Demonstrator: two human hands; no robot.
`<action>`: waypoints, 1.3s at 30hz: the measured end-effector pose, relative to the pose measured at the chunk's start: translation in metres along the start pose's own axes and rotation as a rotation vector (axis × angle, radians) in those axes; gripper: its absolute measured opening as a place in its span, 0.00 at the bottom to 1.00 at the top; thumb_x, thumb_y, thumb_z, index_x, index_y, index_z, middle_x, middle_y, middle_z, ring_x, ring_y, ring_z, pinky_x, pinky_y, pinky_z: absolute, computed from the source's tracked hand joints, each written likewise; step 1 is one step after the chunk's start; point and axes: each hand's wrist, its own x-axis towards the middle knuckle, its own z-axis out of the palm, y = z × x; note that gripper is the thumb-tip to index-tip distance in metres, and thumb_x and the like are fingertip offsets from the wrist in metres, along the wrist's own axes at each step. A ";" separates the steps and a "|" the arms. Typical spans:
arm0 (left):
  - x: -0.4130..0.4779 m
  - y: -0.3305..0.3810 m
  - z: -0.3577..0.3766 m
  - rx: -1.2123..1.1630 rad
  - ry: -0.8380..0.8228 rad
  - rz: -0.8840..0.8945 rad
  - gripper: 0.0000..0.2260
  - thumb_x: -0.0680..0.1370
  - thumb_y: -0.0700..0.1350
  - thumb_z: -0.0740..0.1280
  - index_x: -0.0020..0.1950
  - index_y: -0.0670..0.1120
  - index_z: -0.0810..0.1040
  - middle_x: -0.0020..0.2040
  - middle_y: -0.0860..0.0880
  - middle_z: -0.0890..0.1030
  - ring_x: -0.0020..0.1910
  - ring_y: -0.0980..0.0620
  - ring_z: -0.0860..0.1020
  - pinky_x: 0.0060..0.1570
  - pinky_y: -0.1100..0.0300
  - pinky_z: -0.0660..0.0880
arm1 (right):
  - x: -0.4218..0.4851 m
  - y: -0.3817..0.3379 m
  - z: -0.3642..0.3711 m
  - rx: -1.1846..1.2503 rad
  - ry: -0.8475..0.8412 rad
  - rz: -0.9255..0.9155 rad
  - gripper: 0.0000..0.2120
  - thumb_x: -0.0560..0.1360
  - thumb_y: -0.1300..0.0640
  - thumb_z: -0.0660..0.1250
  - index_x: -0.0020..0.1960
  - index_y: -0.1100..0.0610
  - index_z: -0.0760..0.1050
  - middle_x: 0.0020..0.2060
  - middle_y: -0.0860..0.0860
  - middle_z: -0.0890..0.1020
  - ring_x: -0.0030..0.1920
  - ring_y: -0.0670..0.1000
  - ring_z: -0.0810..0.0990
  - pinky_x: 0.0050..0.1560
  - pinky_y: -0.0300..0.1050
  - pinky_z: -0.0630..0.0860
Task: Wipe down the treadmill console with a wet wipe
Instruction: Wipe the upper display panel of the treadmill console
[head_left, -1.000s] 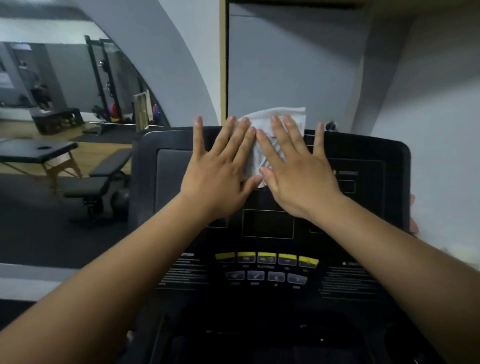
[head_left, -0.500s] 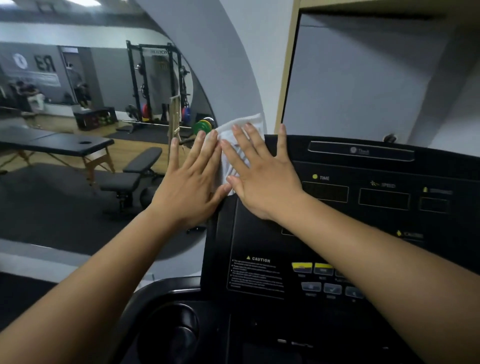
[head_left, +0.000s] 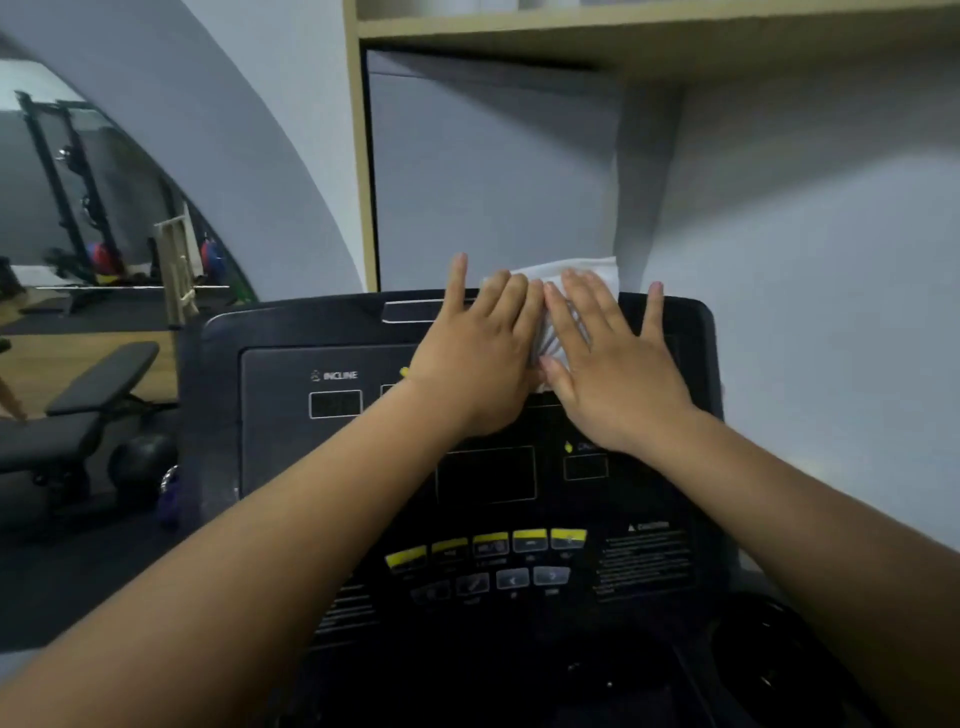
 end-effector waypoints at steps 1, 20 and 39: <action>0.013 0.016 -0.001 0.003 0.000 0.024 0.34 0.83 0.60 0.47 0.80 0.41 0.42 0.81 0.40 0.49 0.80 0.41 0.46 0.75 0.34 0.39 | -0.007 0.016 0.006 -0.002 -0.005 0.034 0.32 0.79 0.41 0.35 0.79 0.54 0.35 0.80 0.54 0.41 0.79 0.52 0.37 0.72 0.73 0.42; -0.107 0.118 0.063 -0.071 0.030 0.066 0.32 0.82 0.59 0.51 0.81 0.41 0.50 0.81 0.41 0.48 0.81 0.43 0.45 0.73 0.29 0.42 | -0.154 -0.002 0.077 0.130 -0.059 -0.110 0.33 0.79 0.42 0.50 0.78 0.58 0.52 0.78 0.61 0.54 0.79 0.61 0.50 0.70 0.75 0.51; -0.223 -0.089 0.057 0.010 -0.043 -0.329 0.32 0.83 0.58 0.45 0.81 0.41 0.45 0.81 0.42 0.44 0.80 0.44 0.42 0.72 0.28 0.41 | -0.002 -0.208 -0.011 0.071 0.107 -0.428 0.34 0.81 0.40 0.44 0.78 0.56 0.35 0.79 0.56 0.38 0.78 0.57 0.34 0.71 0.73 0.36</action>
